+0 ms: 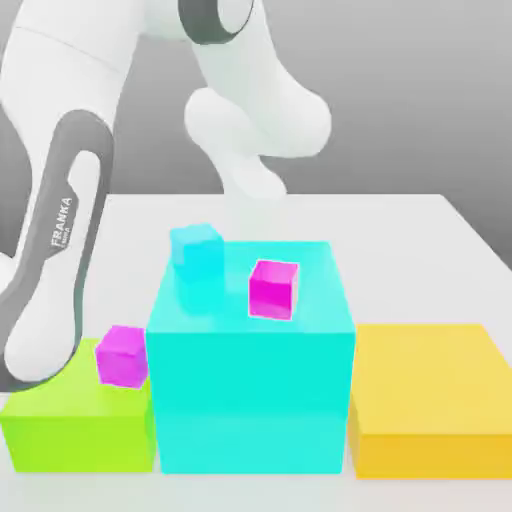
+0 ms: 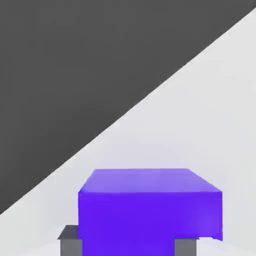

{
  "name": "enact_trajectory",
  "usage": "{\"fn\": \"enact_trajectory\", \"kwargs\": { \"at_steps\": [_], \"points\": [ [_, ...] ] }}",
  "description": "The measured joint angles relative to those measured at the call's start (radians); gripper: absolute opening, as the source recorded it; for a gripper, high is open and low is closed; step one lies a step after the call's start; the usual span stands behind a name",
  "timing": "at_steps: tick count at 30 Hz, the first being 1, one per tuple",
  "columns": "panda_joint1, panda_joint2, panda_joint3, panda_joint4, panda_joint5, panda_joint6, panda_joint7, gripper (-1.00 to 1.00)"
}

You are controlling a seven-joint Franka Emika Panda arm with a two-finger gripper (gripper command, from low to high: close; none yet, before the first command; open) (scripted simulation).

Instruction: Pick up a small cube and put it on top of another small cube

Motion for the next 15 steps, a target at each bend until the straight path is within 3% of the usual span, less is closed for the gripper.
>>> {"fn": "enact_trajectory", "kwargs": {
  "at_steps": [4,9,15],
  "points": [
    [0.034,-0.131,-0.034,-0.050,-0.023,-0.082,0.049,-1.00],
    [0.091,-0.308,-0.056,-0.180,-0.023,-0.130,0.198,-1.00],
    [0.149,-0.532,-0.068,-0.344,-0.093,-0.175,0.436,-1.00]
  ]
}}
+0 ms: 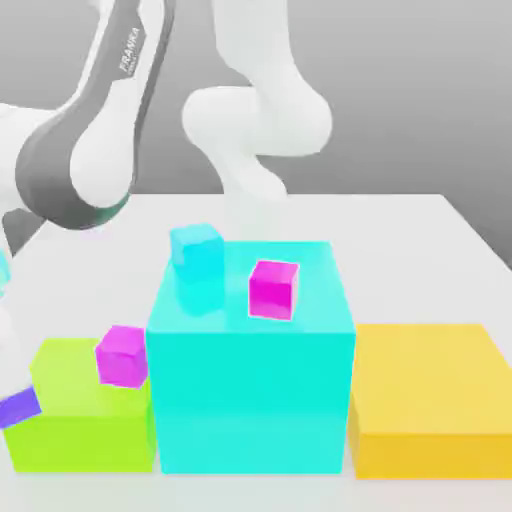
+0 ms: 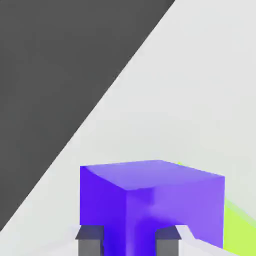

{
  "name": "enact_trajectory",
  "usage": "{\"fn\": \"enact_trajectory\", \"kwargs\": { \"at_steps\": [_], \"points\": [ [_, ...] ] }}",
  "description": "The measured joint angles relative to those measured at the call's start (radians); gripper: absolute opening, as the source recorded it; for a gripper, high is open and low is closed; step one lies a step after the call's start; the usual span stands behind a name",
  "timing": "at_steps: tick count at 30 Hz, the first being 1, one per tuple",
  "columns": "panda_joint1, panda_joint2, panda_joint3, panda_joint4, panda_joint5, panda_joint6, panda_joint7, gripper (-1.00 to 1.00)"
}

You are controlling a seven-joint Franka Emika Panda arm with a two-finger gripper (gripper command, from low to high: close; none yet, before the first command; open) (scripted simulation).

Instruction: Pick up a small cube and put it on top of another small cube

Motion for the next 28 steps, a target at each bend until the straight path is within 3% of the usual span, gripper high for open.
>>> {"fn": "enact_trajectory", "kwargs": {
  "at_steps": [11,16,17,23,28],
  "points": [
    [-0.038,-0.402,0.112,-0.298,-0.216,-0.086,0.506,-1.00],
    [-0.042,-0.305,0.117,-0.373,-0.219,0.084,0.535,-1.00],
    [-0.042,-0.290,0.116,-0.379,-0.217,0.106,0.534,1.00],
    [-0.042,-0.282,0.116,-0.383,-0.217,0.116,0.535,1.00],
    [-0.049,-0.401,0.127,-0.336,-0.233,-0.049,0.548,1.00]
  ]
}}
